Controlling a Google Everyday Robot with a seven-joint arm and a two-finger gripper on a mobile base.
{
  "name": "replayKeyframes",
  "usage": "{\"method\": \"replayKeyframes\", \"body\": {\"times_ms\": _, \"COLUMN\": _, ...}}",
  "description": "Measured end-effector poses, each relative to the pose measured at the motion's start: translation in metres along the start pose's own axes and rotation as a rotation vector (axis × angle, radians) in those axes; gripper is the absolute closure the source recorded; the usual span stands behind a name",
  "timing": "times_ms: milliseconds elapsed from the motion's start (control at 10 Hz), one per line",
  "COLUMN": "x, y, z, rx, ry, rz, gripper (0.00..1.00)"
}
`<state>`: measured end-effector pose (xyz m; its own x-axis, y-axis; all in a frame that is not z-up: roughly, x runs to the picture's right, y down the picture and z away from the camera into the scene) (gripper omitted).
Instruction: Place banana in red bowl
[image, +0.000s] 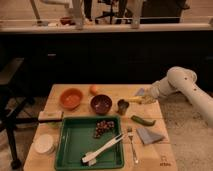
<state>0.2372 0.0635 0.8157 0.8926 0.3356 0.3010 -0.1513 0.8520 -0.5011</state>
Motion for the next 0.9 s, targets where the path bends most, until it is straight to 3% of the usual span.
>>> {"method": "replayKeyframes", "body": {"times_ms": 400, "x": -0.005, "y": -0.006, "z": 0.004, "rx": 0.004, "ry": -0.004, "rz": -0.008, "gripper": 1.0}}
{"method": "replayKeyframes", "body": {"times_ms": 900, "x": -0.085, "y": -0.055, "z": 0.049, "rx": -0.012, "ry": -0.014, "rz": -0.106, "gripper": 1.0}}
